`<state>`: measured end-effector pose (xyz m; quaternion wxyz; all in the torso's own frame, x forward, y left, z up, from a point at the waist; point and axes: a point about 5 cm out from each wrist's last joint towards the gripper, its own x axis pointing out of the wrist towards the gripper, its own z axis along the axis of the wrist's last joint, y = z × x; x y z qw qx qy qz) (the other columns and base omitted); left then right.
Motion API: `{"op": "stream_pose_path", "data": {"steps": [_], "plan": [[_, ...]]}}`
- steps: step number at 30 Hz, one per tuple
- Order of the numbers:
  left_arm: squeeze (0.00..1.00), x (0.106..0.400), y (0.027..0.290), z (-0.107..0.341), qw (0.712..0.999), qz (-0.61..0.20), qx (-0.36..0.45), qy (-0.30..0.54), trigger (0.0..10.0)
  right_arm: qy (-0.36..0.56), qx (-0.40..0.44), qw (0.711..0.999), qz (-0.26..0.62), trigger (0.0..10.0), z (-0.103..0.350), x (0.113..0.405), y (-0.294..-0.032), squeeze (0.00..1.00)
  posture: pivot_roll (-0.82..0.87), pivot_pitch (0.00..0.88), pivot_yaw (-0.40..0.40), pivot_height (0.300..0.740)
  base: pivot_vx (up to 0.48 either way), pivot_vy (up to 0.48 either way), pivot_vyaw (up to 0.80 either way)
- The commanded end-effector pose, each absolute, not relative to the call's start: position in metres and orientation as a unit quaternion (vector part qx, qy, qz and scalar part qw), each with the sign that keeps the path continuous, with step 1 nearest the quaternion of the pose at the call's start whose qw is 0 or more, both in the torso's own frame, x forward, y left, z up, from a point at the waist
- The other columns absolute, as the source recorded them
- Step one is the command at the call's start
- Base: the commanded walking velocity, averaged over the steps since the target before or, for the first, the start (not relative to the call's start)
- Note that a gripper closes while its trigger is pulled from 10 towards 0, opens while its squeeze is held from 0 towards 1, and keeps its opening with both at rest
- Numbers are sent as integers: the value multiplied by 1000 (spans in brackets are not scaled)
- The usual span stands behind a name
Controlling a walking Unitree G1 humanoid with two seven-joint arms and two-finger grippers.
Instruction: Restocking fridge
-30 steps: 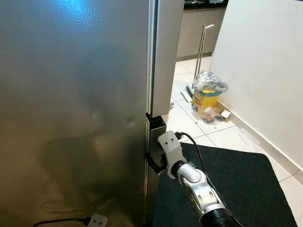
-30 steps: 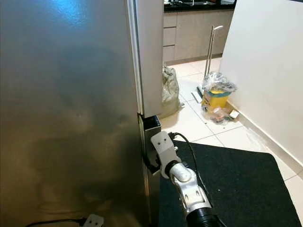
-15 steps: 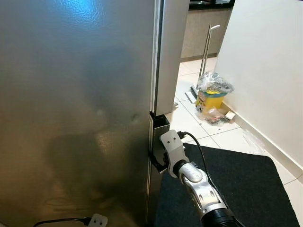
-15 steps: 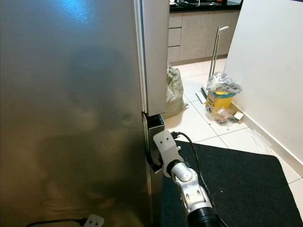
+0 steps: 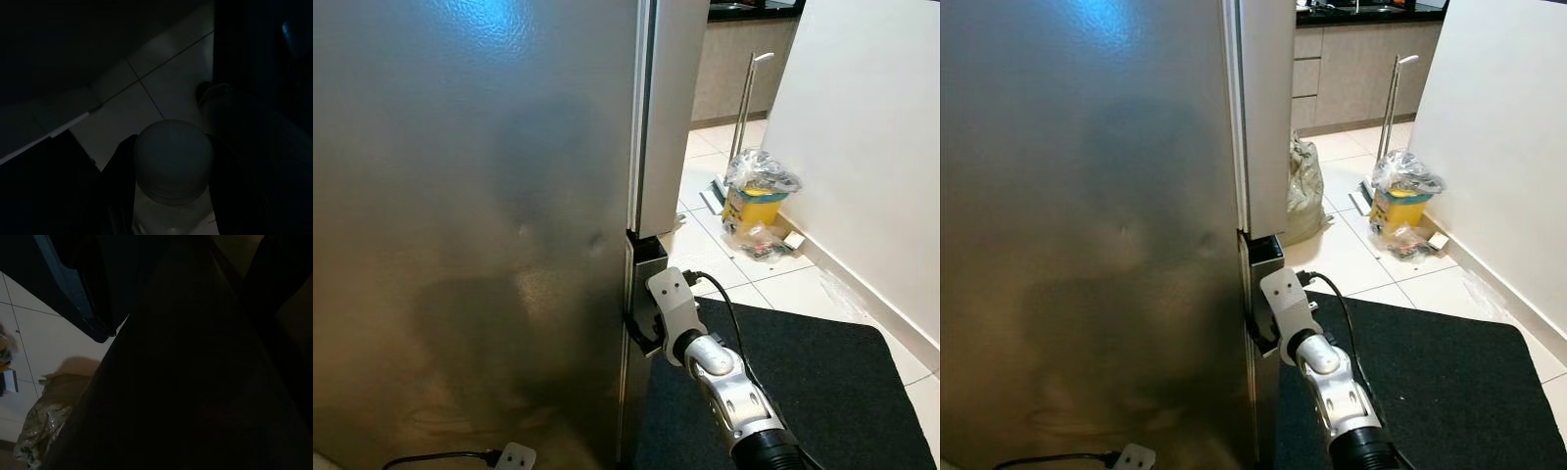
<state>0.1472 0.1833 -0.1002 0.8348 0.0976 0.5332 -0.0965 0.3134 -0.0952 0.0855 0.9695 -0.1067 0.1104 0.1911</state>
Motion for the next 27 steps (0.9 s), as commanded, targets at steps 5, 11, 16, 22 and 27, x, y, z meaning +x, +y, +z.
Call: {"op": "stream_pose_path", "data": {"steps": [5,11,16,22,27], "plan": [[0,145,180,-101,833,-105,101,534,10000,32,-98,993,53,10000,132,336,-134,0,-96,25,25,740,0,0,0],[0,145,180,-101,833,-106,101,534,10000,36,-98,994,39,10000,132,337,-139,0,-98,25,25,740,0,0,0],[0,146,179,-101,833,-106,101,534,10000,42,-98,994,26,10000,131,337,-142,0,-99,23,24,740,0,0,0],[0,146,179,-101,833,-107,101,534,10000,48,-98,994,11,10000,130,338,-146,0,-99,23,25,740,0,0,0],[0,146,179,-101,832,-108,102,534,10000,51,-99,994,2,10000,129,338,-149,0,-100,23,25,740,0,0,0]]}}
